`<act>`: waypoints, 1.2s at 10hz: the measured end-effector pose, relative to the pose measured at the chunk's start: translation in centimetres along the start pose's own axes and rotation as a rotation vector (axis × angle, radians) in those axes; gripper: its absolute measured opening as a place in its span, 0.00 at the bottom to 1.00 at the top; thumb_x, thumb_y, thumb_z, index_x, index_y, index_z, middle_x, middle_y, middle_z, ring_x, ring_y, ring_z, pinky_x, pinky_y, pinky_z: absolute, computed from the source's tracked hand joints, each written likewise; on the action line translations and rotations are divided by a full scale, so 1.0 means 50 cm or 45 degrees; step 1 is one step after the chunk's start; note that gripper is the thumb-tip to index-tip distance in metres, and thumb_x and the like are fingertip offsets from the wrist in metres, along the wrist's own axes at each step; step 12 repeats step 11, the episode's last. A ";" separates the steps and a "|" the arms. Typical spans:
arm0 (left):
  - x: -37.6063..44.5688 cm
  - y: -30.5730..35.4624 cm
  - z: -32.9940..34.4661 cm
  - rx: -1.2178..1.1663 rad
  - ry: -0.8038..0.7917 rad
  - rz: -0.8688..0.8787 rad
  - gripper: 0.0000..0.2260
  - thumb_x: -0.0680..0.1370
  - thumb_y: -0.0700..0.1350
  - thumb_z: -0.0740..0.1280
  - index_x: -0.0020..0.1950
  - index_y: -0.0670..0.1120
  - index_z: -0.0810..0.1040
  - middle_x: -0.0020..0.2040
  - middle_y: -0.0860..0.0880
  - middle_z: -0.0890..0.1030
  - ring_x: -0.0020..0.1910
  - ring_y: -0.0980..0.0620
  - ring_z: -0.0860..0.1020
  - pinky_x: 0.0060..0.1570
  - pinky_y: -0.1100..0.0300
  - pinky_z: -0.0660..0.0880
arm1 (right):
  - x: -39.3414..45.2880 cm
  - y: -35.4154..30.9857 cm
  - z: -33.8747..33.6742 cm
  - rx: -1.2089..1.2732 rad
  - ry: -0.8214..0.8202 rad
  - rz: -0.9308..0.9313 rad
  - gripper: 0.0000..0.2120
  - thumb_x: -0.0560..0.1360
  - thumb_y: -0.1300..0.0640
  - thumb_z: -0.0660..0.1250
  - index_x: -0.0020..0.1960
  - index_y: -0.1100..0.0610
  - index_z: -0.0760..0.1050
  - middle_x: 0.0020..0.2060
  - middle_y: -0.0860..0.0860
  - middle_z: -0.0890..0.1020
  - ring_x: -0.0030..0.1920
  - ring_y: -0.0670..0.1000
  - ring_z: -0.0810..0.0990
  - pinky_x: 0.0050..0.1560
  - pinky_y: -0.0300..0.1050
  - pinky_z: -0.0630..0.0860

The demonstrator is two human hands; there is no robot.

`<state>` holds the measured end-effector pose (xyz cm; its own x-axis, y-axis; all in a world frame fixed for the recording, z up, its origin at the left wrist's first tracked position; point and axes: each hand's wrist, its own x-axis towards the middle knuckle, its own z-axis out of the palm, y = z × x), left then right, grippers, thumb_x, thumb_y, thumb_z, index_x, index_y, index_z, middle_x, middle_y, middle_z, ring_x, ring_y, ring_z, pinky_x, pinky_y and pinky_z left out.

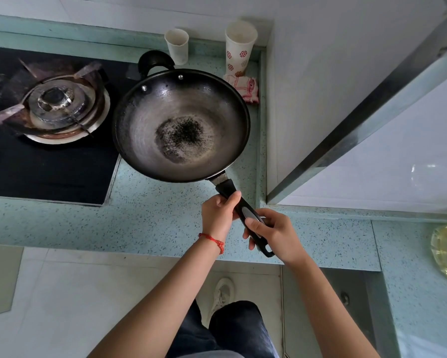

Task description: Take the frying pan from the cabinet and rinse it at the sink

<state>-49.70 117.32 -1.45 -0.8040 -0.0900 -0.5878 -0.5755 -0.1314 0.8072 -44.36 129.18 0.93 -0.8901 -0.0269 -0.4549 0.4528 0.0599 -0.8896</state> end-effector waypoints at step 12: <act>-0.105 0.031 -0.317 1.866 -0.242 1.349 0.26 0.74 0.58 0.51 0.61 0.43 0.73 0.56 0.45 0.80 0.55 0.45 0.77 0.54 0.49 0.74 | -0.203 0.008 0.122 -1.205 0.830 -0.243 0.19 0.76 0.55 0.64 0.64 0.60 0.71 0.62 0.56 0.77 0.64 0.57 0.72 0.64 0.51 0.65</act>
